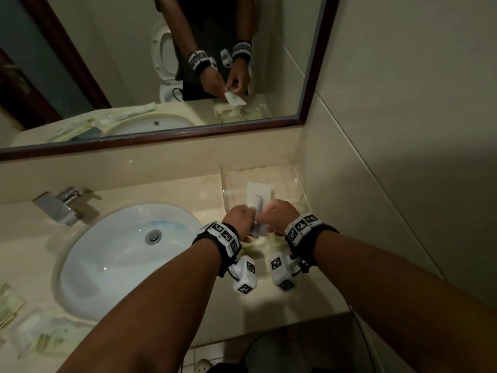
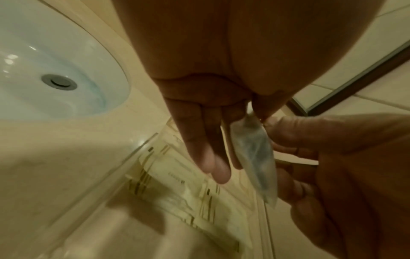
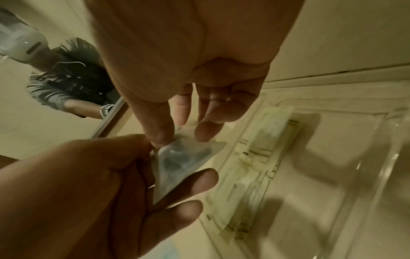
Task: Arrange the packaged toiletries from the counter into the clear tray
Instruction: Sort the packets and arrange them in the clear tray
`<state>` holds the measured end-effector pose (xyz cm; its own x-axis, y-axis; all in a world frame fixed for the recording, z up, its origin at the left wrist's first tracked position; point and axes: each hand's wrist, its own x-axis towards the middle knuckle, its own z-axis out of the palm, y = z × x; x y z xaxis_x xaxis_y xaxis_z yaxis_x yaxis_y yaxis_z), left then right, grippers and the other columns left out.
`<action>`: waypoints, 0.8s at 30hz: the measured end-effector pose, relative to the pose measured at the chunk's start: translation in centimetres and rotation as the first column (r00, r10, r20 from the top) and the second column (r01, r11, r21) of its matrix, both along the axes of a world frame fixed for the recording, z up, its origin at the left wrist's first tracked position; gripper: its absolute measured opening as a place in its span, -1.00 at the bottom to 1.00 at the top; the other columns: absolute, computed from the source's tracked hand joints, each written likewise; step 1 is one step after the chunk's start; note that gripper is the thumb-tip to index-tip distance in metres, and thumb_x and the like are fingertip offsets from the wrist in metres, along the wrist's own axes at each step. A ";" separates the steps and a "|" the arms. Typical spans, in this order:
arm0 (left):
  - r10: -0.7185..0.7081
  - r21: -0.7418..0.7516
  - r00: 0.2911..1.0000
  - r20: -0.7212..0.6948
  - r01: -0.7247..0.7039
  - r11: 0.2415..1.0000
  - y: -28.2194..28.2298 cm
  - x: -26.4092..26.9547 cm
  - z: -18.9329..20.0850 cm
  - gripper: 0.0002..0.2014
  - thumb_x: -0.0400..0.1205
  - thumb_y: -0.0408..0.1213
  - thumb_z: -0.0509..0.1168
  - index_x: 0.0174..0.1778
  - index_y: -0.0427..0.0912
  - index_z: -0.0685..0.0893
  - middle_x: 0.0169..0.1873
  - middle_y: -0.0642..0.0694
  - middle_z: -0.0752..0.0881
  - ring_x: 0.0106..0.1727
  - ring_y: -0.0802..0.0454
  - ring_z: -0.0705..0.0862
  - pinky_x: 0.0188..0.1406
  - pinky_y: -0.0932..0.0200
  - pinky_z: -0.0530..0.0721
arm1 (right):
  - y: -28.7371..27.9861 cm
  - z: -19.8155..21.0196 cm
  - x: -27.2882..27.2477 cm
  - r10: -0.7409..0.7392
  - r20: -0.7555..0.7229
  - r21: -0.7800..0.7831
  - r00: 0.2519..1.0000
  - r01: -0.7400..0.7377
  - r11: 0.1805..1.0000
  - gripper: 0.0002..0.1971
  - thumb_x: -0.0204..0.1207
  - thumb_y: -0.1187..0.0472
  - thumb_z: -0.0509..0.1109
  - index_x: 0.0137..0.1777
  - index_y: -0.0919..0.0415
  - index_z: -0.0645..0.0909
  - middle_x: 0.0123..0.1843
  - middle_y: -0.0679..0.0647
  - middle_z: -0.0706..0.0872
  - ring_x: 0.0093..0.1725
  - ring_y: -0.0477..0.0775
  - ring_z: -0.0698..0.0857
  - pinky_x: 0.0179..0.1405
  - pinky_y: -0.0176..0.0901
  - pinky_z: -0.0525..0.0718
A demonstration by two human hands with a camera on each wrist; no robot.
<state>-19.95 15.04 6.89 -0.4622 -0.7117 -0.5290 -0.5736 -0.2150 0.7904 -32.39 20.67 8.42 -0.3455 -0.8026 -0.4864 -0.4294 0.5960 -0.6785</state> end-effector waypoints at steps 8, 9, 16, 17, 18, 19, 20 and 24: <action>-0.126 0.020 0.989 0.075 0.125 0.992 1.5 -3.9 -2.5 -0.78 0.70 -0.24 0.11 0.06 -0.35 0.52 -0.08 -0.29 0.67 -0.18 -0.30 0.76 -0.30 -0.17 0.80 | 2.3 -2.2 -2.9 -0.035 -0.130 0.097 0.991 0.048 0.994 -0.54 0.30 -0.03 0.61 0.10 0.03 0.50 0.01 0.05 0.72 -0.06 0.06 0.74 -0.11 -0.05 0.70; -0.148 0.012 0.985 0.085 0.147 0.989 1.6 -4.4 -2.8 -0.80 0.71 -0.26 0.11 0.03 -0.34 0.53 -0.15 -0.23 0.65 -0.23 -0.25 0.74 -0.31 -0.14 0.80 | 2.6 -2.5 -3.3 -0.038 -0.142 0.103 0.989 0.053 0.993 -0.52 0.30 -0.04 0.59 0.14 0.02 0.47 0.00 0.02 0.70 -0.08 0.03 0.72 -0.15 -0.10 0.66; -0.250 0.104 0.967 0.054 0.244 0.964 3.3 -7.4 -4.4 -0.86 0.62 -0.34 0.23 -0.22 -0.23 0.64 -0.26 -0.29 0.71 -0.38 -0.15 0.67 -0.35 -0.01 0.63 | 5.9 -4.5 -5.7 -0.089 -0.258 0.178 0.962 0.138 0.974 -0.60 0.35 -0.09 0.51 0.10 -0.03 0.46 -0.06 0.01 0.69 -0.12 0.05 0.71 -0.04 -0.01 0.75; -0.289 0.056 0.954 0.076 0.285 0.957 3.3 -7.8 -4.5 -0.84 0.62 -0.33 0.23 -0.19 -0.26 0.70 -0.21 -0.30 0.75 -0.31 -0.18 0.70 -0.28 -0.04 0.66 | 6.4 -4.8 -6.2 -0.085 -0.280 0.194 0.956 0.143 0.970 -0.60 0.36 -0.11 0.51 0.10 -0.03 0.47 -0.04 0.01 0.69 -0.11 0.05 0.71 -0.04 -0.02 0.73; -0.340 -0.002 0.931 0.131 0.343 0.939 3.2 -7.9 -4.5 -0.82 0.62 -0.32 0.24 -0.15 -0.27 0.74 -0.16 -0.28 0.77 -0.20 -0.21 0.73 -0.17 -0.03 0.70 | 6.9 -4.9 -6.6 -0.081 -0.298 0.210 0.951 0.148 0.966 -0.60 0.37 -0.10 0.51 0.11 -0.01 0.47 -0.01 0.03 0.69 -0.09 0.07 0.71 -0.04 -0.03 0.72; -0.379 -0.055 0.903 0.204 0.397 0.916 3.0 -7.9 -4.6 -0.81 0.63 -0.32 0.24 -0.10 -0.25 0.77 -0.10 -0.25 0.78 -0.06 -0.22 0.75 -0.04 0.00 0.71 | 7.2 -5.1 -7.0 -0.077 -0.313 0.234 0.946 0.156 0.960 -0.60 0.39 -0.06 0.50 0.14 0.02 0.47 0.02 0.05 0.69 -0.06 0.11 0.71 -0.02 -0.03 0.72; -0.390 -0.096 0.881 0.270 0.427 0.899 2.8 -7.7 -4.7 -0.81 0.65 -0.32 0.24 -0.04 -0.25 0.77 -0.03 -0.21 0.77 0.07 -0.22 0.74 0.07 0.05 0.69 | 7.6 -5.2 -7.4 -0.071 -0.325 0.255 0.943 0.160 0.954 -0.60 0.40 -0.02 0.48 0.17 0.05 0.47 0.05 0.08 0.69 -0.03 0.15 0.71 -0.01 -0.02 0.73; -0.360 -0.157 0.856 0.370 0.440 0.884 1.4 -6.1 -5.9 -0.74 0.65 -0.30 0.26 0.18 -0.24 0.76 0.18 -0.21 0.75 0.23 -0.19 0.68 0.22 0.09 0.64 | 7.8 -6.0 -7.8 -0.021 -0.361 0.316 0.932 0.143 0.938 -0.60 0.45 0.07 0.44 0.23 0.12 0.46 0.12 0.15 0.69 0.05 0.23 0.72 0.05 0.03 0.74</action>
